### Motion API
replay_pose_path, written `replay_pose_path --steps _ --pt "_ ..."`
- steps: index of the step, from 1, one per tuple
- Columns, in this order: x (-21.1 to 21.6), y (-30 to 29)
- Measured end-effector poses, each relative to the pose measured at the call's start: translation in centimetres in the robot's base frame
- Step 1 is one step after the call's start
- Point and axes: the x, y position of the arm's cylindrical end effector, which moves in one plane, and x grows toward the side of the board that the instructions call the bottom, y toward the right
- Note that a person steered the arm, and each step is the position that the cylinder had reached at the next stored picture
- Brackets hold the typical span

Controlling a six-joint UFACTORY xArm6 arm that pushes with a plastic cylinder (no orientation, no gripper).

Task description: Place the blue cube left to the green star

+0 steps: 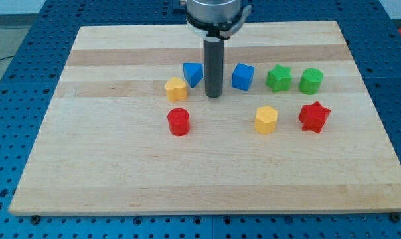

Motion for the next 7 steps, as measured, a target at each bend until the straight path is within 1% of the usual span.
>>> replay_pose_path --steps 1,2,3,4,5,6,7 --pt "0.0 4.6" --pt "-2.0 5.2" --pt "-6.0 4.5" --pt "-9.4 6.3" --pt "-13.6 9.6" --pt "-17.6 5.8" --pt "-14.8 2.1"
